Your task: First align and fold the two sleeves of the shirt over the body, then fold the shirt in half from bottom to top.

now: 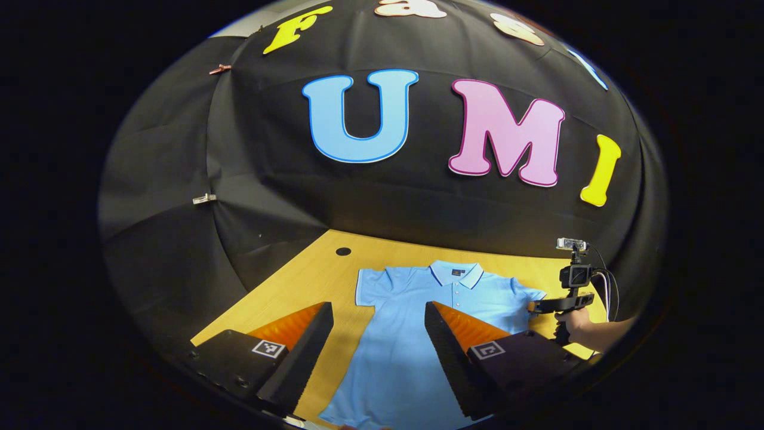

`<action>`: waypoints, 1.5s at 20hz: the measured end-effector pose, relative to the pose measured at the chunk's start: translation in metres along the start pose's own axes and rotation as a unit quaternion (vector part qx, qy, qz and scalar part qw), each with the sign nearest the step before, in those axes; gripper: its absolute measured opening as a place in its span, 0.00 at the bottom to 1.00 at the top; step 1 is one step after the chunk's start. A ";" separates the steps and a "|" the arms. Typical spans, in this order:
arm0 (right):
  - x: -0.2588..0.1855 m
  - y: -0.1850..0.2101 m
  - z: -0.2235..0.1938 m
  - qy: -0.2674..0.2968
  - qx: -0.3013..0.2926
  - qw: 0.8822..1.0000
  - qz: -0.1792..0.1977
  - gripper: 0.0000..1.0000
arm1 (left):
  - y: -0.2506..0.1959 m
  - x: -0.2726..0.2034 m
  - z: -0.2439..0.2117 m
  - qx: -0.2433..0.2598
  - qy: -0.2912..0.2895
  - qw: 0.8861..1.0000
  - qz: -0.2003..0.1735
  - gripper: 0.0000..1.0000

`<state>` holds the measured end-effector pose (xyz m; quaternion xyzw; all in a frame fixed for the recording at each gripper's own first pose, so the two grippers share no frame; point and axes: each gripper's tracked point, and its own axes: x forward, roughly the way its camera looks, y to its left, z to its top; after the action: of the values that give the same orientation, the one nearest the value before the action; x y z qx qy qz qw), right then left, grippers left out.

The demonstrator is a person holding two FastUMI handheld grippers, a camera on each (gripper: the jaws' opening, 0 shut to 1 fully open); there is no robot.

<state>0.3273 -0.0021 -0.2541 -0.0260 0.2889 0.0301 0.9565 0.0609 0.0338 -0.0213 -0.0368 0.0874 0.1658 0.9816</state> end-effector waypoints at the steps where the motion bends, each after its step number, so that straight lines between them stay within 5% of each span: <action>1: -0.001 0.003 0.002 0.000 0.006 1.000 0.010 0.11 | 0.001 0.000 -0.001 -0.002 0.000 1.000 0.000 0.97; 2: 0.001 0.004 0.003 -0.004 0.011 1.000 0.017 0.11 | 0.003 0.000 -0.004 -0.001 0.002 1.000 0.001 0.97; 3: 0.002 0.004 0.005 -0.007 0.010 1.000 0.015 0.00 | 0.004 0.001 -0.004 -0.001 0.003 1.000 0.002 0.97; 8: -0.009 0.015 0.040 -0.068 -0.034 0.997 0.015 0.05 | 0.014 0.003 -0.014 -0.013 0.007 1.000 0.007 0.97; 14: -0.010 0.084 0.070 -0.100 -0.104 0.988 0.050 0.00 | 0.026 -0.002 -0.024 -0.026 0.010 1.000 0.011 0.97; 18: -0.018 0.159 0.082 -0.114 -0.186 0.972 0.087 0.00 | 0.048 -0.003 -0.039 -0.046 0.019 0.998 0.023 0.97; 23: -0.021 0.224 0.059 -0.102 -0.318 0.937 0.099 0.05 | 0.072 -0.006 -0.053 -0.074 0.025 0.996 0.040 0.97; 26: -0.032 0.255 0.028 -0.085 -0.357 0.922 0.124 0.57 | 0.082 -0.005 -0.059 -0.076 0.026 0.996 0.043 0.97; 28: -0.043 0.258 0.027 -0.098 -0.353 0.922 0.125 0.93 | 0.089 0.003 -0.059 -0.075 0.022 0.996 0.044 0.96; 30: -0.060 0.246 0.027 -0.102 -0.329 0.930 0.124 0.97 | 0.092 0.016 -0.058 -0.077 0.019 0.996 0.036 0.97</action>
<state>0.2744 0.2427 -0.2068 -0.3001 0.1643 0.2447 0.9072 0.0364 0.1198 -0.0852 -0.1120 0.0948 0.2067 0.9674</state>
